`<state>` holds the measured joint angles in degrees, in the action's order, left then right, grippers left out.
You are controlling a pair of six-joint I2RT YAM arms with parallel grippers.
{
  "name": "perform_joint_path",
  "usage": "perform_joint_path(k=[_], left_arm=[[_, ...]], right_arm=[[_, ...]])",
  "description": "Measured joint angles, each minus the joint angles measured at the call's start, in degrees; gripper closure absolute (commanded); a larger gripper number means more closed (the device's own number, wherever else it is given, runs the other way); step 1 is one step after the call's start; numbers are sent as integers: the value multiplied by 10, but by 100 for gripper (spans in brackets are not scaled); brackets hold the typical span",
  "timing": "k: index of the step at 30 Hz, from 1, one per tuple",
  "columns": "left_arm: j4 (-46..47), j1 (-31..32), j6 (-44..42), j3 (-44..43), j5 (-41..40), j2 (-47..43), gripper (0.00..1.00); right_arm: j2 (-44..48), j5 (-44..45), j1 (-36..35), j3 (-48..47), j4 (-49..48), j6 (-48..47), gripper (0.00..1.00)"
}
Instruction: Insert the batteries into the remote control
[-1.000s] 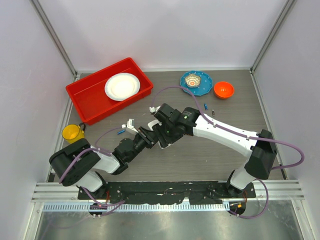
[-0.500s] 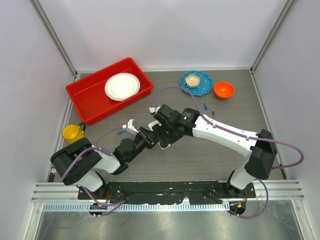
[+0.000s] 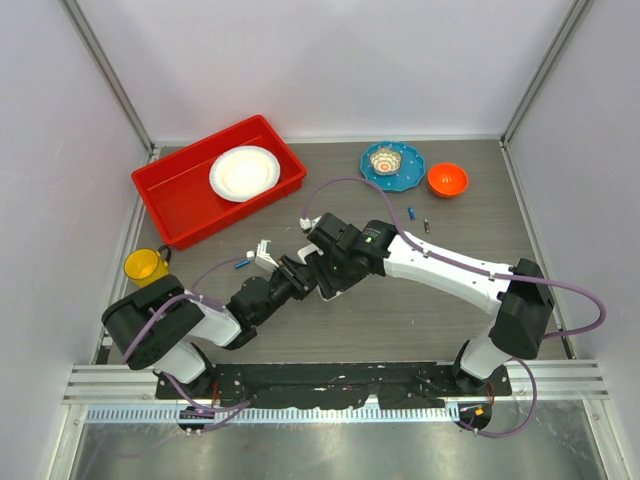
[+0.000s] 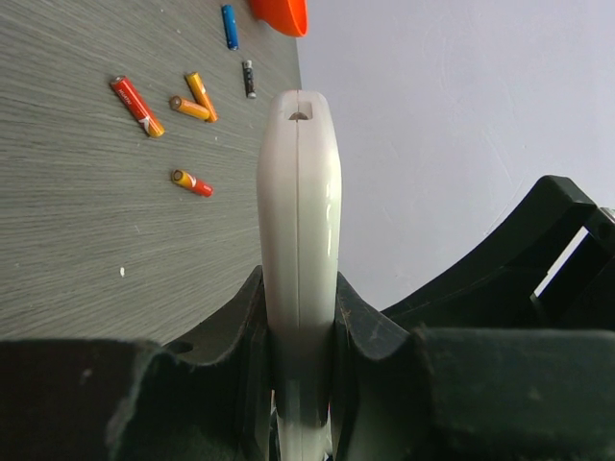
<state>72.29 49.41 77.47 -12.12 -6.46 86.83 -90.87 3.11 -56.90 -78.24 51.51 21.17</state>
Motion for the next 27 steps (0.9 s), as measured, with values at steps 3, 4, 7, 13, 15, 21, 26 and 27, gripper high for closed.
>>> perform_joint_path(k=[3, 4, 7, 13, 15, 21, 26, 27], left_arm=[[-4, 0, -1, 0, 0, 0, 100], [-6, 1, -2, 0, 0, -1, 100], [-10, 1, -3, 0, 0, -4, 100], [-12, 3, -4, -1, 0, -4, 100], [-12, 3, -4, -1, 0, -5, 100], [-13, 3, -4, -1, -3, -5, 100], [-13, 4, -4, -1, -3, -5, 100], [-13, 4, -4, -1, -3, -5, 100]], right_arm=[[0, 0, 0, 5, -4, 1, 99], [0, 0, 0, 5, -5, 2, 99], [0, 0, 0, 6, -6, 2, 98], [0, 0, 0, 7, -5, 6, 81], [0, 0, 0, 7, -5, 7, 77], [0, 0, 0, 7, -5, 12, 67], [0, 0, 0, 7, -5, 15, 59], [0, 0, 0, 7, -5, 15, 59]])
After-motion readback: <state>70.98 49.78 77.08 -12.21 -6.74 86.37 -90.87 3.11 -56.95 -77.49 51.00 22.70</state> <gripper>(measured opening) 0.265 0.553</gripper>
